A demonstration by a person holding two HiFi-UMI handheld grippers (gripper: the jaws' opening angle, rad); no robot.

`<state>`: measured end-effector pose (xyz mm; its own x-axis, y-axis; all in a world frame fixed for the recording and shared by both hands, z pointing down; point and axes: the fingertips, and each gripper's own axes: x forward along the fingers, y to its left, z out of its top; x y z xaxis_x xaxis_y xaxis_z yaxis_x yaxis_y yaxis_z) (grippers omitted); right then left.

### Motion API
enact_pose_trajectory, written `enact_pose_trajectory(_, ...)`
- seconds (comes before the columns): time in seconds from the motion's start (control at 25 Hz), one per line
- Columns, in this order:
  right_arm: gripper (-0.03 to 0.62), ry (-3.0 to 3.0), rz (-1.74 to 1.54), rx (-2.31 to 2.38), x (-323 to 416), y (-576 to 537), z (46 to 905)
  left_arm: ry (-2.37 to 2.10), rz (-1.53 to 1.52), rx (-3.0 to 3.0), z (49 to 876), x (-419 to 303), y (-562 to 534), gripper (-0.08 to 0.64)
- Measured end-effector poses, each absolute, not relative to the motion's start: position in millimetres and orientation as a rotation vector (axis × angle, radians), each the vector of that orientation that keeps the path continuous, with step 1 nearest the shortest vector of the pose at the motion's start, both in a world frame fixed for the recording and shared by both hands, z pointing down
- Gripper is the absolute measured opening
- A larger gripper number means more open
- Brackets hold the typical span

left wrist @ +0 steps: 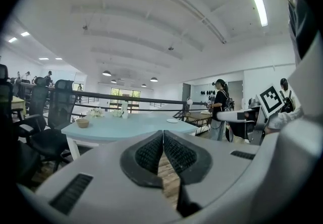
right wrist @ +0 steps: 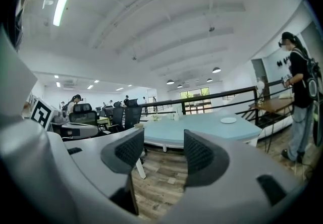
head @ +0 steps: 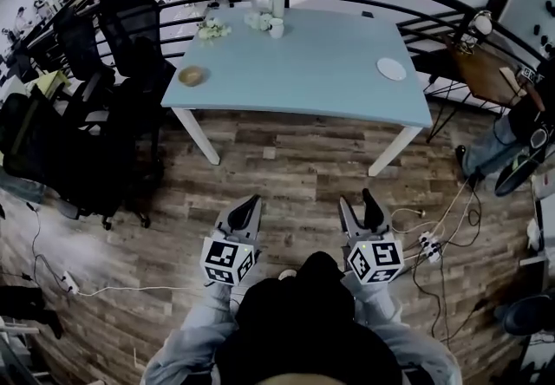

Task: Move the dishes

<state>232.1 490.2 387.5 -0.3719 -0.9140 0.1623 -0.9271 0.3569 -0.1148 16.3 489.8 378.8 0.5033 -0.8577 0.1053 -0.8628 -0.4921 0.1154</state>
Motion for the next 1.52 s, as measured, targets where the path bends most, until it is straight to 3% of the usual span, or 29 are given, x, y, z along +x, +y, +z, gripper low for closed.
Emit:
enact_pose_trajectory(0.56, 0.255, -2.524, 0.409, 1.604, 216, 390, 417, -1.502, 0.138, 2.449, 416, 5, 409, 0.017)
enact_pose_trajectory(1.12, 0.255, -2.577, 0.362, 1.567, 255, 191, 399, -1.578, 0.079, 2.467, 391, 45, 214, 0.017)
enact_pose_trajectory(1.52, 0.255, -2.592, 0.393, 1.535, 272, 127, 415, -1.603, 0.050, 2.447, 405, 66, 155, 0.017)
